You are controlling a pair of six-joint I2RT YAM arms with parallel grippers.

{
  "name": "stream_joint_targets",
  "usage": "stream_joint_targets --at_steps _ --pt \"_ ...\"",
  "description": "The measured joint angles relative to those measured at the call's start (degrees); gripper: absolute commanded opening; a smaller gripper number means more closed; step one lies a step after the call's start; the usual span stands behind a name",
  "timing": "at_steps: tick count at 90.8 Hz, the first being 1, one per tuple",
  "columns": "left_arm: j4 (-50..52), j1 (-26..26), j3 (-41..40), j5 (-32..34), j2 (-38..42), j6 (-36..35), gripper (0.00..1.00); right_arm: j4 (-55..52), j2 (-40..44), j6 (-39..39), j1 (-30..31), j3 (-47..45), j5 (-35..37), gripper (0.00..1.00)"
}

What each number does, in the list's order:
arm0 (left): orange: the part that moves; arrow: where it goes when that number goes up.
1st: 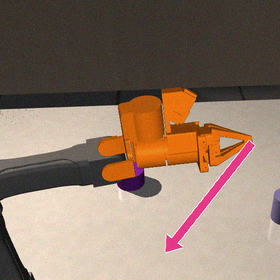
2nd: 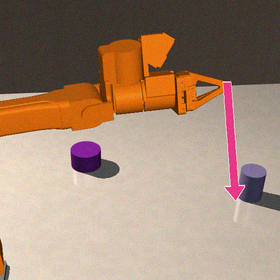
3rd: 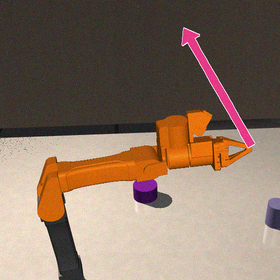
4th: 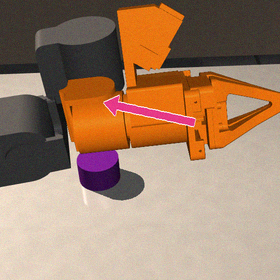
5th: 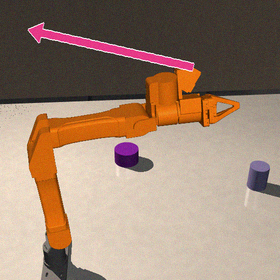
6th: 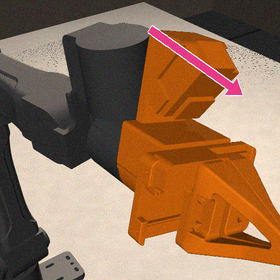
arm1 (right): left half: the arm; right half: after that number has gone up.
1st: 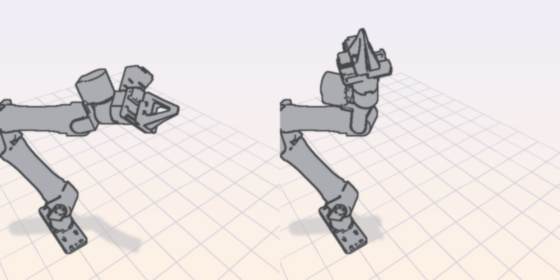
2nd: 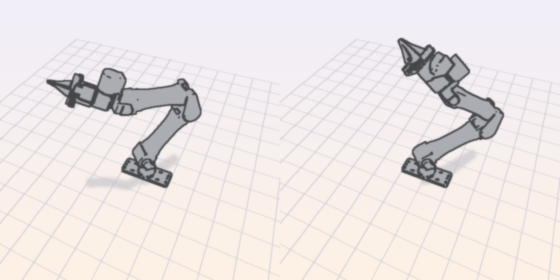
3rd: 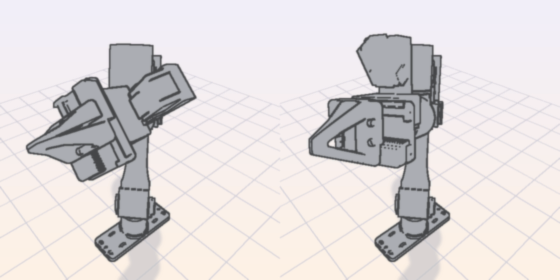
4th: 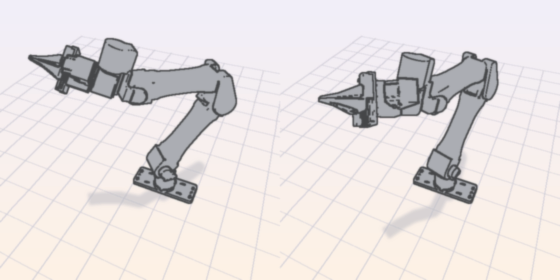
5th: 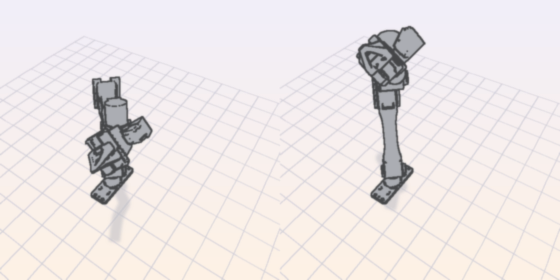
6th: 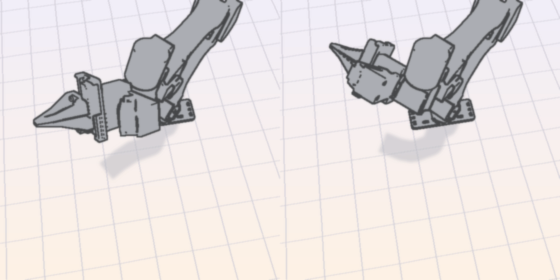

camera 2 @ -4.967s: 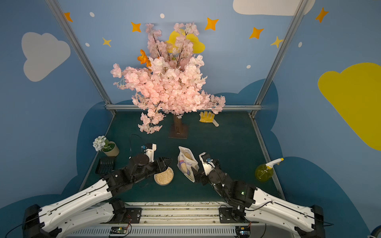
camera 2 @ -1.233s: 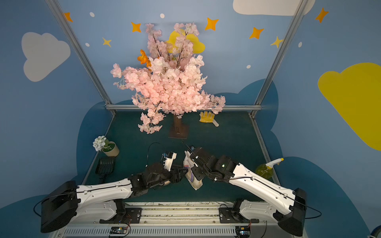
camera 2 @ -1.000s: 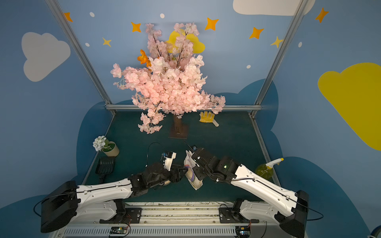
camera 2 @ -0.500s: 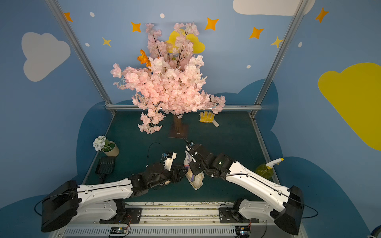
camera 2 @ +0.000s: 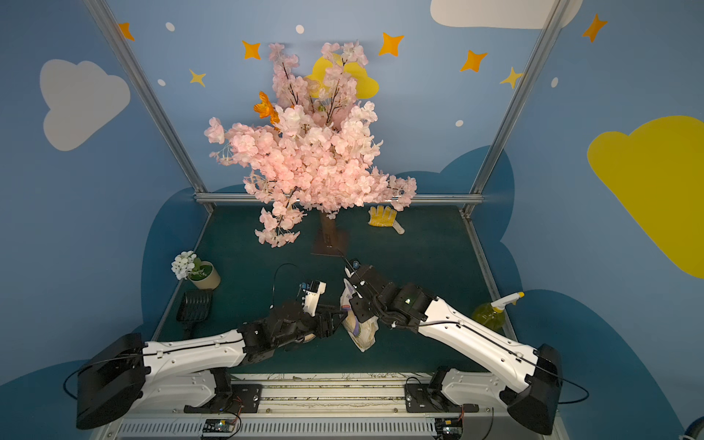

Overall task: Pour the oats into the breakfast bowl
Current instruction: Close the oats bag at the center of the board.

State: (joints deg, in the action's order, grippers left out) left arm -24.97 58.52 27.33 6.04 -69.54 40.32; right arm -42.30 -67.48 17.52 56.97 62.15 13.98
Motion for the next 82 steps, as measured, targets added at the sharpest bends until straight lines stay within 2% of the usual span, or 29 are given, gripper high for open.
stream_joint_targets --at_steps 21,23,25,26,59,62,66,72,82 --pt "0.0 0.0 0.0 0.0 0.0 0.0 0.65 2.4 -2.9 -1.1 -0.7 1.0 -0.3 0.19" --pt "0.0 0.0 0.0 0.0 0.0 0.0 0.65 2.5 -3.5 -1.2 -0.7 1.3 -0.4 0.13" --pt "0.0 0.0 0.0 0.0 0.0 0.0 0.65 2.6 -4.0 -1.4 -0.7 1.6 -0.6 0.01" --pt "0.0 0.0 0.0 0.0 0.0 0.0 0.65 2.6 -4.4 -1.4 -0.7 1.7 -0.7 0.00" --pt "0.0 0.0 0.0 0.0 0.0 0.0 0.64 1.3 -6.8 -1.1 0.1 4.1 0.4 0.00" --pt "0.0 0.0 0.0 0.0 0.1 0.0 0.64 1.4 -6.7 -1.2 0.1 4.1 0.3 0.23" --pt "0.0 0.0 0.0 0.0 0.2 0.0 0.64 1.5 -6.7 -1.4 0.1 4.1 0.4 0.35" --pt "0.0 0.0 0.0 0.0 0.3 0.0 0.64 2.5 -6.7 -1.9 0.1 4.1 0.5 0.41" --pt "0.0 0.0 0.0 0.0 0.3 0.0 0.64 3.8 -6.7 -2.8 0.1 4.1 0.9 0.39"
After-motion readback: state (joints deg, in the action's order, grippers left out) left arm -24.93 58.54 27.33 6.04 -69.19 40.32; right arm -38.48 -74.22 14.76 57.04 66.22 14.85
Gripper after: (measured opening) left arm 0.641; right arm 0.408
